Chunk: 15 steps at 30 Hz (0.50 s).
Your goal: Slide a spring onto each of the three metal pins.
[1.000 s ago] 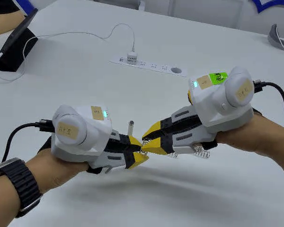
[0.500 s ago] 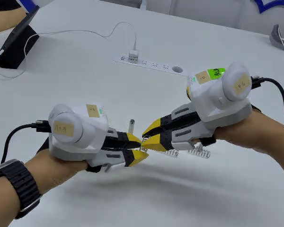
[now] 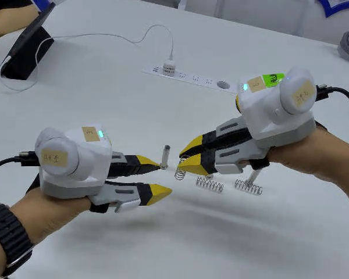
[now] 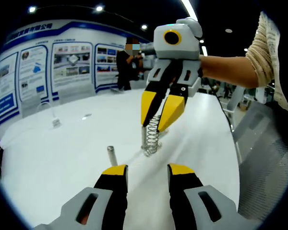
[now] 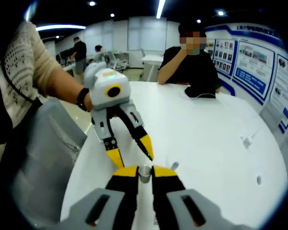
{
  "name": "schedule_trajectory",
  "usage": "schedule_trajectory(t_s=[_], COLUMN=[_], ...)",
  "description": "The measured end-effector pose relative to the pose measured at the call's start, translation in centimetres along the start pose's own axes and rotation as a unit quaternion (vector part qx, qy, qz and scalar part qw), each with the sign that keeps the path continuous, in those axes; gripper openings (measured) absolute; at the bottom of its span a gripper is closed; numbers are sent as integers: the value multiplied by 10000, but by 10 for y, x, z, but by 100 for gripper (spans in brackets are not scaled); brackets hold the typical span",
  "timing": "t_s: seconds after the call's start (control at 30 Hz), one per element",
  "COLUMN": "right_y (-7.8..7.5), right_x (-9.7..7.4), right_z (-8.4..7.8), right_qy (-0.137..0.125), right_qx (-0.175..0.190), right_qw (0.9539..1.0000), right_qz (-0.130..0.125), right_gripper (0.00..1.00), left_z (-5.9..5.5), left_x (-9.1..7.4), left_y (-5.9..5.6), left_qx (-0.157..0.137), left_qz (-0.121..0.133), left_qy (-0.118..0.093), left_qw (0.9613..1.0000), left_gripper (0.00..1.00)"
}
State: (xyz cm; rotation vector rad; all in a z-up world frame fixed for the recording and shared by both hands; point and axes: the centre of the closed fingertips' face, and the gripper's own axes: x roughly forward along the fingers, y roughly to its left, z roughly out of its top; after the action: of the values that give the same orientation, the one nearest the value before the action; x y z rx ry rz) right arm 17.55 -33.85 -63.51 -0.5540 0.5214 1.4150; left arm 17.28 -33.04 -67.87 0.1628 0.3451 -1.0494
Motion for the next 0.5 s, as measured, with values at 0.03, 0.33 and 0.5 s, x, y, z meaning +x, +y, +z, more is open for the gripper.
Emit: schedule_trajectory(t_s=[0.03,0.33,0.5], right_y=[-3,-28,-42], right_x=[0,1,5], right_z=[2,16,20], right_qy=[-3,-69,-84], right_qx=[-17,-104,-107], right_qw=[10000,9994,9990], right_qz=[-26,-308,-434], right_gripper=[12,12,12], left_z=[0,-5,-9], left_x=[-1,-4,-3], left_y=[1,3,3], left_qx=[-26,-149,-198], left_qz=[32,210,235], left_qy=[-6,-25,-18], left_qw=[10000,9997,9995], left_gripper=[35,51,58])
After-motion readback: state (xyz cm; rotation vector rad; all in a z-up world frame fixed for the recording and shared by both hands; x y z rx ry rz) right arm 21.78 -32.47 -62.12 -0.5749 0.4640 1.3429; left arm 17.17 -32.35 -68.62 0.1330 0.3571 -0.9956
